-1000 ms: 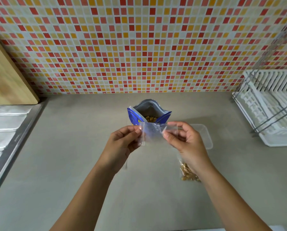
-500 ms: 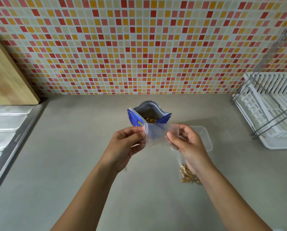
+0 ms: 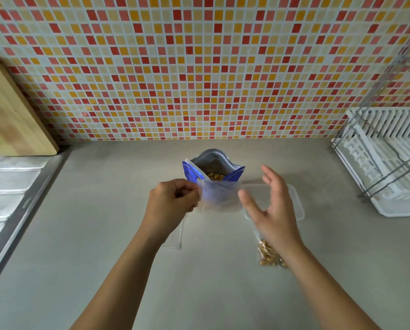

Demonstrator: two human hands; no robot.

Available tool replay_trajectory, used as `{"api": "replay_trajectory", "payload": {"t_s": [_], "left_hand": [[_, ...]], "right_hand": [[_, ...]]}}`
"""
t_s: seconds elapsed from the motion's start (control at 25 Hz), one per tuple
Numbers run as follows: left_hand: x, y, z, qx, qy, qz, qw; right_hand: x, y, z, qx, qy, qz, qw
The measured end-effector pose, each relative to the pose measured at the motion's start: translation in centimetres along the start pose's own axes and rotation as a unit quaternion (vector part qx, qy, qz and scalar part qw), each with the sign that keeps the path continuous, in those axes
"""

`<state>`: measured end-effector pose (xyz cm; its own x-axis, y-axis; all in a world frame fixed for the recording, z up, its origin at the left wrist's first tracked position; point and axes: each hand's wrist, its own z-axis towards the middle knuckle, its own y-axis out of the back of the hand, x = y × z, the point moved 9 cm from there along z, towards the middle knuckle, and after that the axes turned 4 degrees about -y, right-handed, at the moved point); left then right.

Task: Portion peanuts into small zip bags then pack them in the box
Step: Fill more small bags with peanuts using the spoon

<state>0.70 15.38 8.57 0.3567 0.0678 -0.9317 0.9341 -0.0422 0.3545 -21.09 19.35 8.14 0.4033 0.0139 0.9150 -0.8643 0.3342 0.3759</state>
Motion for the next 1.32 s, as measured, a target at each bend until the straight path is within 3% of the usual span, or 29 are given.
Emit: {"api": "replay_trajectory", "payload": {"t_s": [0.08, 0.16, 0.24, 0.52, 0.64, 0.72, 0.8, 0.92, 1.08, 1.32], "left_hand": [[-0.4, -0.1, 0.1, 0.013, -0.008, 0.016, 1.0], [-1.0, -0.7, 0.0, 0.036, -0.017, 0.032, 0.999], [-1.4, -1.4, -0.2, 0.058, -0.022, 0.036, 0.997], [-1.8, -1.5, 0.0, 0.05, -0.044, 0.087, 0.994], [-2.4, -1.5, -0.1, 0.038, -0.081, 0.135, 0.987], [-2.8, -1.4, 0.0, 0.053, -0.078, 0.094, 0.991], [-3.0, 0.0, 1.5, 0.003, -0.073, 0.05, 0.996], [-2.3, 1.8, 5.5, -0.082, -0.068, 0.144, 0.984], [-0.2, -0.4, 8.1, -0.041, -0.036, 0.178, 0.983], [-1.3, -2.6, 8.8, 0.007, -0.119, 0.213, 0.97]], "right_hand": [[3.2, -1.3, -0.7, 0.045, 0.174, -0.122, 0.976], [4.5, -3.3, -1.5, 0.088, 0.261, -0.21, 0.938], [4.5, -4.6, -1.5, 0.1, 0.277, -0.245, 0.924], [4.4, -4.6, -0.8, 0.063, 0.276, -0.207, 0.937], [4.3, -4.4, -0.7, 0.063, 0.255, -0.162, 0.951], [3.9, -4.1, -0.4, 0.075, 0.214, -0.103, 0.969], [2.7, -3.6, 0.1, 0.083, 0.14, -0.016, 0.987], [0.3, -2.9, 1.0, 0.064, 0.047, 0.08, 0.994], [-1.8, -3.8, 2.7, 0.084, -0.023, 0.096, 0.992], [-3.1, -4.9, 4.3, 0.117, -0.053, 0.083, 0.988]]}}
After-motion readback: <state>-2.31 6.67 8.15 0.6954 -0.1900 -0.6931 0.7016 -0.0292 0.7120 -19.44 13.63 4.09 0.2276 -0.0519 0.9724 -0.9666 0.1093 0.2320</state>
